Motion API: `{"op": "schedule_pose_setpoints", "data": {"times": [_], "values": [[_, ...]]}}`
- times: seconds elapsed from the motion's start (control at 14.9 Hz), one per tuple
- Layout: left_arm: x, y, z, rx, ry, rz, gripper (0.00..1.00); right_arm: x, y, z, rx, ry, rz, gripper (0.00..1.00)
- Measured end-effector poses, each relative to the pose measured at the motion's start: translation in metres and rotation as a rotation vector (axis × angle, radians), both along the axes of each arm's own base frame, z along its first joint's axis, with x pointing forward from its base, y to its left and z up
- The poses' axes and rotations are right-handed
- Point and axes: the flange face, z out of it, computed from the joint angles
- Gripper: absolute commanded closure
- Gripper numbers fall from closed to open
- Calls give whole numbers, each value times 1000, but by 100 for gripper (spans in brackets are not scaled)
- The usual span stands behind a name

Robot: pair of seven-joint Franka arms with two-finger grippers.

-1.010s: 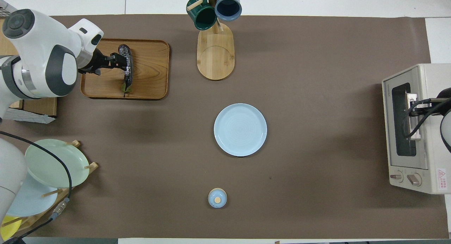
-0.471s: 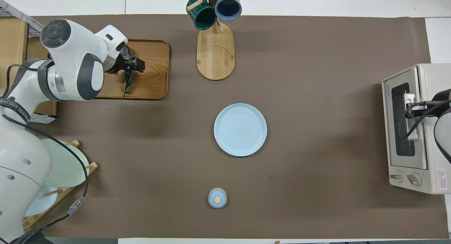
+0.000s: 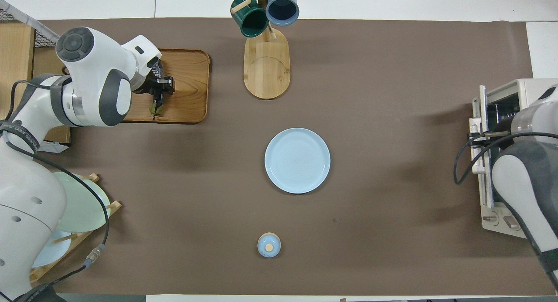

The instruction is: Put eggplant into oven

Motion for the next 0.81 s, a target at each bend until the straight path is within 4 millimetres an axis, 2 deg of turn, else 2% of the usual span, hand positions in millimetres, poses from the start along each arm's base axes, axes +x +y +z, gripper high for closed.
{"op": "schedule_pose_setpoints", "data": {"times": [0.27,0.4,0.47,0.61,0.81], "values": [[1,0,4,1,-5,-12,100,3,28,-34,22,4,7,100],[2,0,15,-6,-11,-7,100,3,38,-49,21,-6,8,100],[1,-1,27,-23,-8,6,100,3,43,-58,20,-11,4,100],[-11,-4,70,-53,25,47,100,4,52,-80,16,-9,-18,100],[-49,-29,148,-55,84,88,100,8,59,-113,11,13,-30,100]]}}
